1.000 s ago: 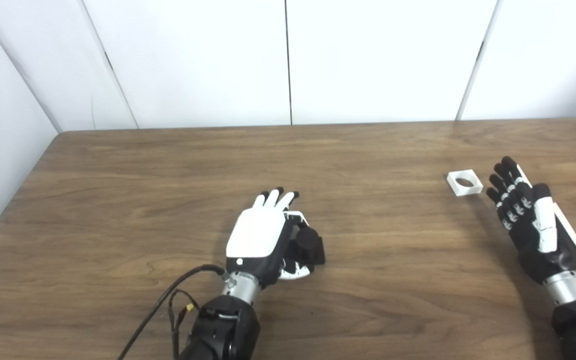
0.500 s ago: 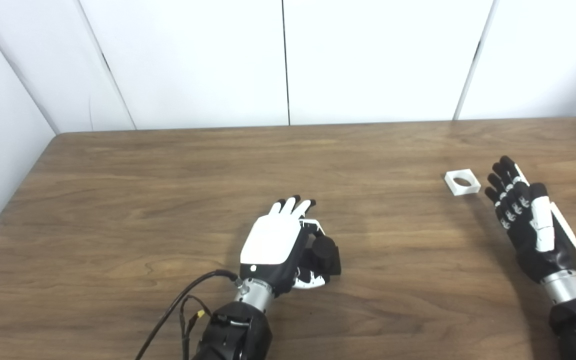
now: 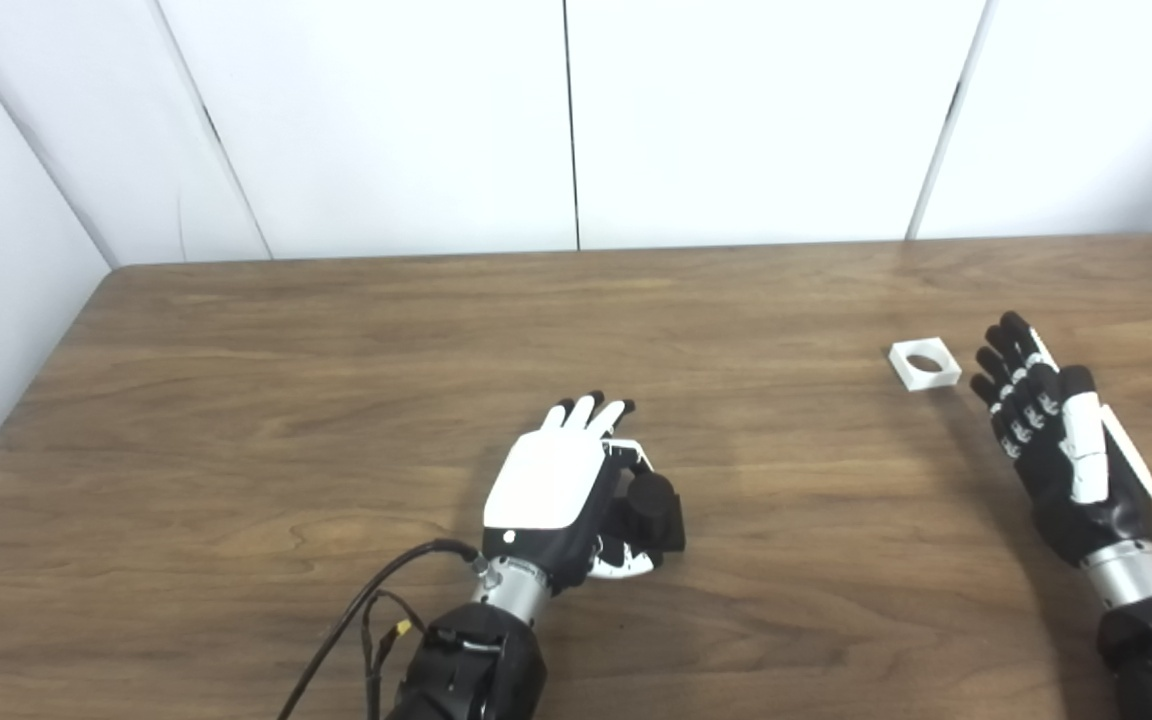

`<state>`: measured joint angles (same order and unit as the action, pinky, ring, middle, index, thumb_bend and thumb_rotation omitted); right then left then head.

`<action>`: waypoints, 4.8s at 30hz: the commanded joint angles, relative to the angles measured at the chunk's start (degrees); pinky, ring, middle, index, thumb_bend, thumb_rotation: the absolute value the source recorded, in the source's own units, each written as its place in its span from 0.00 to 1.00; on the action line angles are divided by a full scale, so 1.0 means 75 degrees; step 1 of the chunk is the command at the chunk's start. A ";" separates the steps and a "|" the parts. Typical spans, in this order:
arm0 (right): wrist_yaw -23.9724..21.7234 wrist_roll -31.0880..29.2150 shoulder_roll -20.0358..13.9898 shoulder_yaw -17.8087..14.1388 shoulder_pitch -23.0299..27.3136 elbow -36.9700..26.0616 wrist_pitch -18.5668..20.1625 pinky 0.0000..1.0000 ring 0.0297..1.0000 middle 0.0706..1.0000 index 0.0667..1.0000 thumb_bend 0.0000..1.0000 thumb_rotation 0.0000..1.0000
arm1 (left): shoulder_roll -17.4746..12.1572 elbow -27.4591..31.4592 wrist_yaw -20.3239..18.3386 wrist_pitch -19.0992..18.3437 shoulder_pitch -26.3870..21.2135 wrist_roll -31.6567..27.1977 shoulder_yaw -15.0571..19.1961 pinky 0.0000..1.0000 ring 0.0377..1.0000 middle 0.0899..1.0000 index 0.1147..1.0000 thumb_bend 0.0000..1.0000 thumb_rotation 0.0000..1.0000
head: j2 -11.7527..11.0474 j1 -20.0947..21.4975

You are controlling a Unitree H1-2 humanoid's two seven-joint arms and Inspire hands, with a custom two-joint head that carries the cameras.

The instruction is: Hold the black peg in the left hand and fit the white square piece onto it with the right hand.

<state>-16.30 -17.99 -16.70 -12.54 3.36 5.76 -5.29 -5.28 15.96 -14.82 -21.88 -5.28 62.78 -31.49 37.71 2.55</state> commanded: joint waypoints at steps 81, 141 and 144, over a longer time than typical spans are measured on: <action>-0.0519 -0.0197 0.0269 0.0345 -0.0641 0.1110 -0.0114 1.00 1.00 1.00 1.00 0.62 0.98 | 0.0683 0.0734 -0.1714 -0.0079 0.0308 0.1686 0.0849 1.00 1.00 1.00 0.74 0.86 0.34 | 0.0037 -0.0449; -0.0486 -0.0409 0.0317 0.0339 -0.0814 0.0728 0.0308 1.00 1.00 1.00 1.00 0.61 1.00 | 0.0494 0.0814 -0.2939 0.0255 0.0166 0.1346 0.0883 1.00 1.00 1.00 0.63 0.86 0.20 | 0.0270 -0.0475; -0.0465 -0.0418 0.0333 0.0333 -0.0822 0.0715 0.0346 1.00 1.00 1.00 1.00 0.62 1.00 | 0.0476 0.0835 -0.3064 0.0237 0.0143 0.1345 0.0861 1.00 1.00 1.00 0.64 0.86 0.19 | 0.0271 -0.0461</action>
<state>-20.05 -20.42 -18.05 -11.01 3.65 6.32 -2.92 -0.88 22.42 -36.08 -20.87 -3.84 72.11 -24.49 39.73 -0.88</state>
